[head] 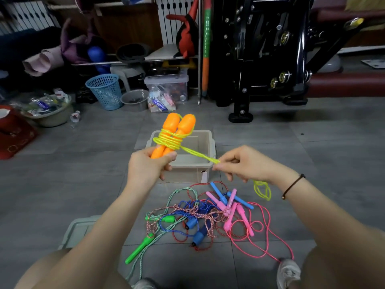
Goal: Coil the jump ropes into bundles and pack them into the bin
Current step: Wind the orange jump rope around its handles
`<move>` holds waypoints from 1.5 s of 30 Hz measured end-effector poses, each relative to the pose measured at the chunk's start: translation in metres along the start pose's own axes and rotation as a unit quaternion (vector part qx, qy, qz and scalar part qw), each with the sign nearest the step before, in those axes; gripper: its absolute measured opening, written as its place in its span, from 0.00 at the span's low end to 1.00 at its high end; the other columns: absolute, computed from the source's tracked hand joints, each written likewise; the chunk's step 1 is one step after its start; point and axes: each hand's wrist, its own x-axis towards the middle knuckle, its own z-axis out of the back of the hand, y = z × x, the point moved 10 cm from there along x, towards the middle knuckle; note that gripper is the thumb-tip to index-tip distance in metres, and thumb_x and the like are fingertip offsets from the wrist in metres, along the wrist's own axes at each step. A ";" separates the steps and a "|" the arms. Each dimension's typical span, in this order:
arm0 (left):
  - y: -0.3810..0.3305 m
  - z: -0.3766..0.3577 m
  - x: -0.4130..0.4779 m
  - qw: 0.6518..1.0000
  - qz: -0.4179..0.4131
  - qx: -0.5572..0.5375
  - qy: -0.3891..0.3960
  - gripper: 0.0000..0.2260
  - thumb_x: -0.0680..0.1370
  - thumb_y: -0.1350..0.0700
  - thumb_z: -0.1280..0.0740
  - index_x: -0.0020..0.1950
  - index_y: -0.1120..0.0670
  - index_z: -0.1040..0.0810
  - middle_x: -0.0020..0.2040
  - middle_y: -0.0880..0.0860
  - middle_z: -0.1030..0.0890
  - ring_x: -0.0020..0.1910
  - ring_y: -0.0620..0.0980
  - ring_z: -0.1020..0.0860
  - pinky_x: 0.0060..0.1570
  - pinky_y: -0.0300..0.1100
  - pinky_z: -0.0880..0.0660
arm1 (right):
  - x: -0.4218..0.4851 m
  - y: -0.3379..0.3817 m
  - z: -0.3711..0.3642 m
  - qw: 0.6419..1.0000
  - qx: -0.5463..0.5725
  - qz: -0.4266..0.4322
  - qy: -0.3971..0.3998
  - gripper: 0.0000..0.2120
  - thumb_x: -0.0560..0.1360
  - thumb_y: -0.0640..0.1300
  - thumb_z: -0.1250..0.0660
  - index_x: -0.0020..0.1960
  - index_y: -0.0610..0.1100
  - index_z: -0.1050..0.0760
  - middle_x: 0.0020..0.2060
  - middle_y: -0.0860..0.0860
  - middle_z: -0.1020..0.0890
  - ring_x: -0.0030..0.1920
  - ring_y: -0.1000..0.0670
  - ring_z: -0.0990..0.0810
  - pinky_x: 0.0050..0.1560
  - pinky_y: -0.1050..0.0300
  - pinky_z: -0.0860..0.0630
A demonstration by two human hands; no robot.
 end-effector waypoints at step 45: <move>0.003 -0.022 -0.001 0.975 -0.124 0.160 0.087 0.04 0.80 0.56 0.37 0.48 0.51 0.33 0.37 0.44 0.22 0.31 0.44 0.28 0.31 0.36 0.33 | -0.009 0.033 0.016 0.990 -0.096 0.100 -0.038 0.07 0.74 0.47 0.30 0.49 0.46 0.16 0.26 0.65 0.22 0.31 0.65 0.26 0.34 0.73 0.34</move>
